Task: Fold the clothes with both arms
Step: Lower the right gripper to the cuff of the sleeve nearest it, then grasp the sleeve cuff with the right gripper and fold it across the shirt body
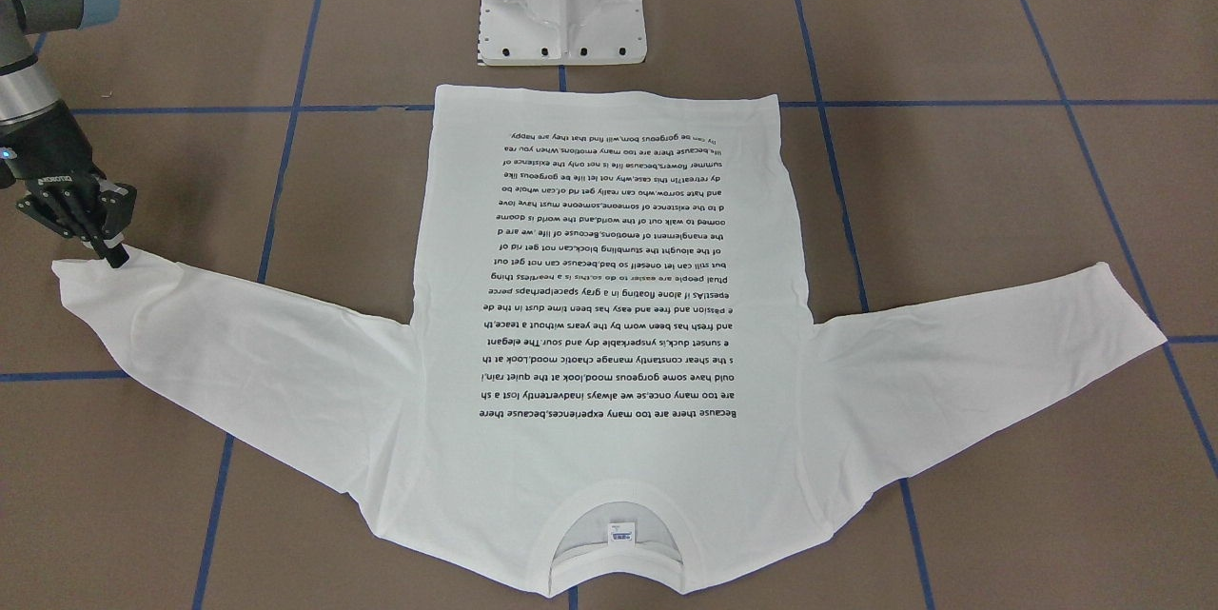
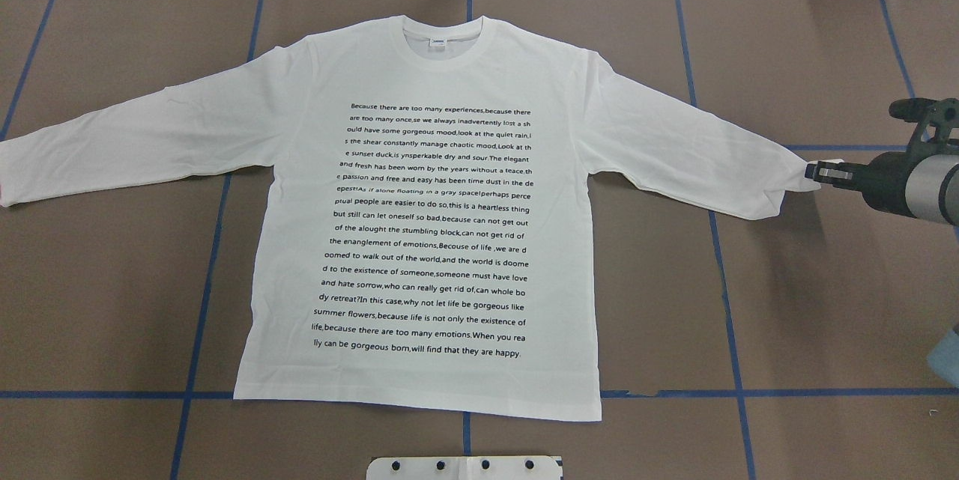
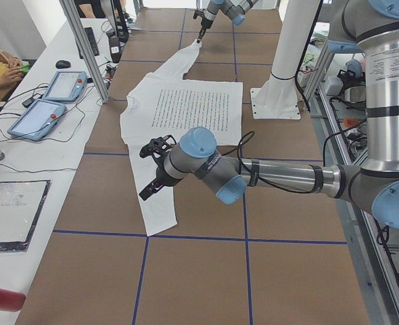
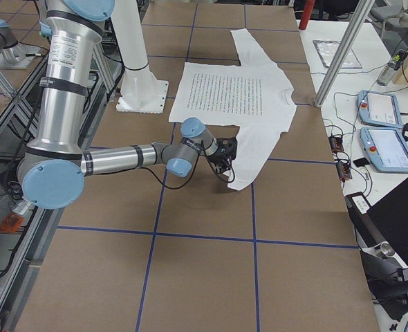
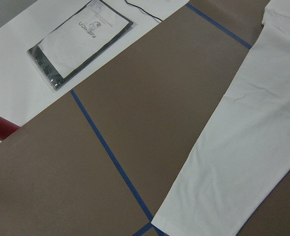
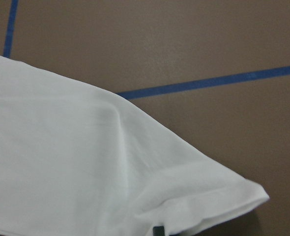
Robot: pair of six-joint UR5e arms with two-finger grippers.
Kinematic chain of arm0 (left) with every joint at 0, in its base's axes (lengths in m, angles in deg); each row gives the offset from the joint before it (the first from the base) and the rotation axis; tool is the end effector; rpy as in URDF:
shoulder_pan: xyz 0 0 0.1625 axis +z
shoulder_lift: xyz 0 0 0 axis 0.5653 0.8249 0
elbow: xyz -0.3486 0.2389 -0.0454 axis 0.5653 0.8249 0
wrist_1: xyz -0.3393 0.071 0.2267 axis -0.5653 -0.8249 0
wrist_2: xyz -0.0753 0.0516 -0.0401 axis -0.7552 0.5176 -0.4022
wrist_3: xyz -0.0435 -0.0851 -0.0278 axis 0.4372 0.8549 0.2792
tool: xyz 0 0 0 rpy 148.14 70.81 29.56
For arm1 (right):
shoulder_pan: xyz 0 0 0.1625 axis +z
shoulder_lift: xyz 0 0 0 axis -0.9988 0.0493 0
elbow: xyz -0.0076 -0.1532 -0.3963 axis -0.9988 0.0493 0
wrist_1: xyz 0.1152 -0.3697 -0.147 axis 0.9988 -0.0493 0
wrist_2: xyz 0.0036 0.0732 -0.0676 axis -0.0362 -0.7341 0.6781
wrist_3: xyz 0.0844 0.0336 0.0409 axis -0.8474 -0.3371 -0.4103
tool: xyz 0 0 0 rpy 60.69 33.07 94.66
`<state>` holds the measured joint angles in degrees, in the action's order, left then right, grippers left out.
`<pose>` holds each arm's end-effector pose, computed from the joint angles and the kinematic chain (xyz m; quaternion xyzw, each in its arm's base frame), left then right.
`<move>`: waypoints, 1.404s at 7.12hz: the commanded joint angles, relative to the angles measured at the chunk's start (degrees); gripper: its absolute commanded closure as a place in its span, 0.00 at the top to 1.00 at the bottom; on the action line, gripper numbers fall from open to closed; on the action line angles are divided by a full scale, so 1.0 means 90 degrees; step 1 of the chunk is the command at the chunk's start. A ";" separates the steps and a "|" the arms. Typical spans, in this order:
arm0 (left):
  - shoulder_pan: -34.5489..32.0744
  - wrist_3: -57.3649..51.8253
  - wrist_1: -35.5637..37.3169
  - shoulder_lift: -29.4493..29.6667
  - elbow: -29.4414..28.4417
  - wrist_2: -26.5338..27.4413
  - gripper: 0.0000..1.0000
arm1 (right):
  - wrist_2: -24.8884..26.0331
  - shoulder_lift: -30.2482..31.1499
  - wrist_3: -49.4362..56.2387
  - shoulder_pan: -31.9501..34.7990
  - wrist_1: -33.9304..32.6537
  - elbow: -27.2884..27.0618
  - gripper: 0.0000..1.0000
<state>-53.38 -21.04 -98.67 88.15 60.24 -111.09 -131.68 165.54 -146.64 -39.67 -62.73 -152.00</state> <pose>-0.0532 -0.4604 0.5460 0.3602 0.2951 0.1903 0.8643 -0.2311 -0.4297 0.4873 0.2413 -0.4492 0.1557 0.8460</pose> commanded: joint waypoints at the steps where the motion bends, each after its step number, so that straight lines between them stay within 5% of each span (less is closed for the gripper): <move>1: 0.0000 0.0030 0.0000 0.0008 -0.0019 0.0000 1.00 | 0.0118 -0.1741 -0.0012 0.0015 -0.0040 0.0276 0.00; 2: 0.0000 0.0040 0.0000 0.0008 -0.0029 0.0000 1.00 | 0.0254 -0.2379 -0.0225 -0.0217 -0.0050 0.0482 0.00; 5: 0.0000 0.0040 0.0000 0.0008 -0.0048 0.0000 1.00 | 0.2202 -0.4176 -0.0530 -0.1767 -0.0060 0.0852 0.00; 7: 0.0000 0.0040 0.0000 0.0008 -0.0058 0.0010 1.00 | 0.2890 -0.5474 -0.0491 -0.2200 -0.0060 0.1933 0.00; 10: 0.0000 0.0040 0.0000 -0.0001 -0.0068 0.0010 1.00 | 0.3213 -0.6999 -0.0442 -0.2658 -0.0069 0.3601 0.00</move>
<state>-53.38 -20.68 -98.67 88.15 59.66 -111.01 -104.23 108.19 -150.78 -61.56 -63.33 -126.69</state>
